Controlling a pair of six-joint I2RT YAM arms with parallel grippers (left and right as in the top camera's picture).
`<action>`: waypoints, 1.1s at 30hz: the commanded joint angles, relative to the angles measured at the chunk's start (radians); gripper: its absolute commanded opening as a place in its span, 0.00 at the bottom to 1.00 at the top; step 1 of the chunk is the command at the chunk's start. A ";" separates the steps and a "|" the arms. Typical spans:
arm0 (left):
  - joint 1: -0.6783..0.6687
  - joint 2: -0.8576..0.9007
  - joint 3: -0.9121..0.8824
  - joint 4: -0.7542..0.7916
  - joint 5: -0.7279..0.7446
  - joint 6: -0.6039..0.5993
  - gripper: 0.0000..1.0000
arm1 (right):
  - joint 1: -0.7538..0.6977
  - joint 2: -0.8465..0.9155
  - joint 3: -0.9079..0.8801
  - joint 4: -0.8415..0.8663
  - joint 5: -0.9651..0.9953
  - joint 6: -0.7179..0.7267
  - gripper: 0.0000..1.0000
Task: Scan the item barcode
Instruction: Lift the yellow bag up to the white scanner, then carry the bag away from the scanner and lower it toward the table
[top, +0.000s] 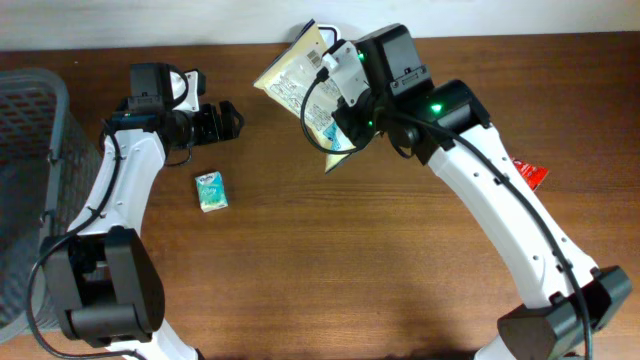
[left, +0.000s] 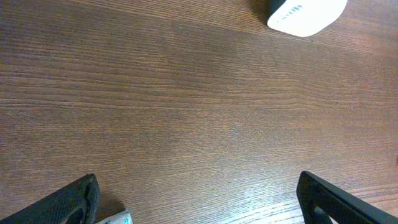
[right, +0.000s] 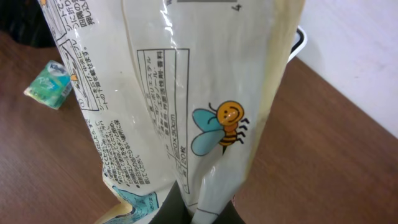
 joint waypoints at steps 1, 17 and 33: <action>0.002 0.008 0.005 0.002 0.001 0.009 0.99 | -0.002 -0.041 0.002 0.004 0.102 -0.006 0.04; 0.002 0.008 0.005 0.002 0.001 0.009 0.99 | 0.037 0.285 0.002 0.449 1.131 -0.627 0.04; 0.003 0.008 0.005 0.002 0.001 0.009 0.99 | 0.093 0.428 0.001 0.681 1.248 -1.105 0.04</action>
